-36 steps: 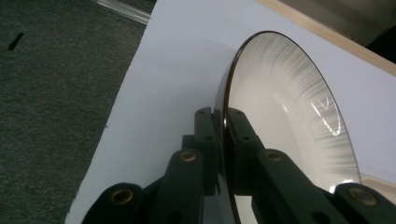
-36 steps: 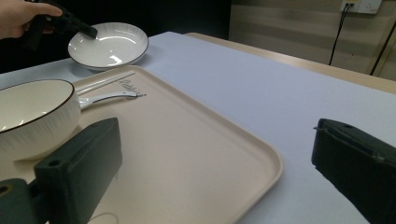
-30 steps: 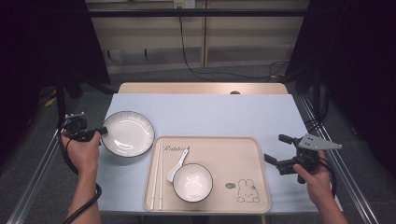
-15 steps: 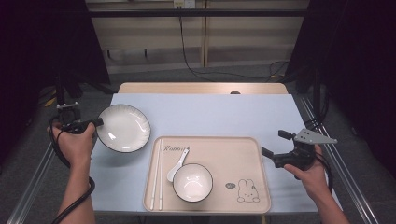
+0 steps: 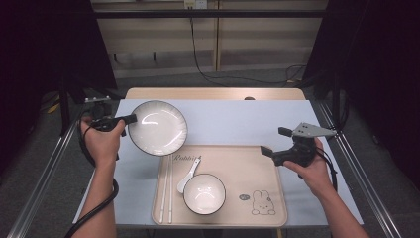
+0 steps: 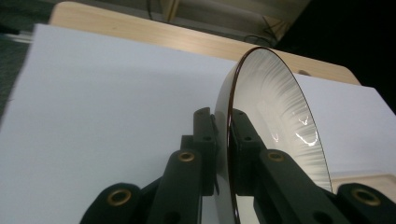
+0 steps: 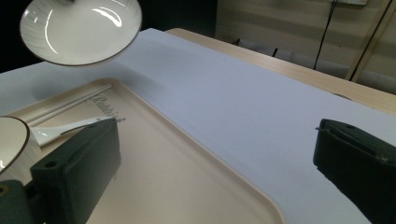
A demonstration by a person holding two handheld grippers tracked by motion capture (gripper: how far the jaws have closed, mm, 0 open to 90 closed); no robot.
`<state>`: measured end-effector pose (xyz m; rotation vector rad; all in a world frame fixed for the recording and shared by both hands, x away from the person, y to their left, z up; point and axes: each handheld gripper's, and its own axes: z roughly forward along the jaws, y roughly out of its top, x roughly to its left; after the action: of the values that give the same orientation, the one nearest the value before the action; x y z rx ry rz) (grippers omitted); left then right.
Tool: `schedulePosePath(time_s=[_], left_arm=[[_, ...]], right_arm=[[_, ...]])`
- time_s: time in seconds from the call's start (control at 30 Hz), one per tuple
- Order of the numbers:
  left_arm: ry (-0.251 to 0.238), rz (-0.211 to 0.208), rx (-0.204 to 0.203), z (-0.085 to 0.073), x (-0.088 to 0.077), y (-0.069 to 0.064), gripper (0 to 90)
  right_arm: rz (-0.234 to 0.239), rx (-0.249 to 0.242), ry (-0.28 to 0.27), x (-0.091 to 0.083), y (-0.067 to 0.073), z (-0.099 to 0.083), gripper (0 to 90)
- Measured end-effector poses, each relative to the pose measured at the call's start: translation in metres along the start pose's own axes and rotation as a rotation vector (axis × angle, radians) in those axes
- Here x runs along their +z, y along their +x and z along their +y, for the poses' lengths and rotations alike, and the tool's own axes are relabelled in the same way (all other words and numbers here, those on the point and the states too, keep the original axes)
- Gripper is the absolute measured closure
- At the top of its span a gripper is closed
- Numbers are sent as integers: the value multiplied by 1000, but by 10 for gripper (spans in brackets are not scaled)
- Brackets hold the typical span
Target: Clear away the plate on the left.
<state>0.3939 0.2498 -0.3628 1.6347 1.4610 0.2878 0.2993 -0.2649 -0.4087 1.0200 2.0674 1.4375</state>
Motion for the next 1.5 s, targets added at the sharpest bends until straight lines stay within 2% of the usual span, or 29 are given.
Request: schedulePosePath(time_s=[0.07,0.1,0.2,0.23,0.27,0.3,0.37,0.47,0.53,0.63,0.73,0.77,0.97,1.03,1.1,1.17,1.23,1.33,1.43,1.47,1.5], left_arm=[[13,-27,13,1,6,-9,837],[11,-36,11,1,9,-14,836],[26,-69,41,2,17,-26,837],[24,-86,31,2,19,-31,837],[30,-97,54,2,21,-36,836],[34,-106,54,2,23,-41,837],[50,-132,88,2,27,-51,837],[61,-166,104,1,34,-66,836],[71,-188,140,1,37,-76,835],[81,-226,159,1,40,-89,835],[84,-259,181,1,41,-101,835],[81,-276,187,1,42,-105,834],[85,-340,216,2,41,-120,834],[88,-371,218,3,42,-125,833],[86,-388,232,3,42,-129,832],[81,-399,239,3,43,-132,830],[79,-411,245,2,43,-134,827],[84,-455,251,1,44,-139,822],[95,-488,285,2,43,-146,821],[92,-490,300,2,44,-148,822],[80,-493,308,3,45,-149,821]], right_arm=[[-5,3,16,8,2,5,6],[-1,-3,23,12,4,8,6],[19,7,31,25,7,17,2],[21,12,33,29,8,20,1],[20,9,35,33,9,23,1],[24,5,40,37,11,27,1],[26,7,40,45,14,34,1],[28,12,50,58,18,43,3],[26,5,65,66,20,48,3],[28,49,46,75,18,53,5],[50,108,63,85,15,53,6],[55,106,62,87,14,53,17],[138,175,86,91,7,48,140],[184,189,94,91,6,47,196],[190,191,84,91,5,47,199],[216,190,68,88,6,48,262],[218,183,66,86,6,49,302],[274,224,55,86,5,48,334],[374,263,44,87,7,47,372],[391,285,44,86,8,47,459],[404,276,37,85,10,49,481]])
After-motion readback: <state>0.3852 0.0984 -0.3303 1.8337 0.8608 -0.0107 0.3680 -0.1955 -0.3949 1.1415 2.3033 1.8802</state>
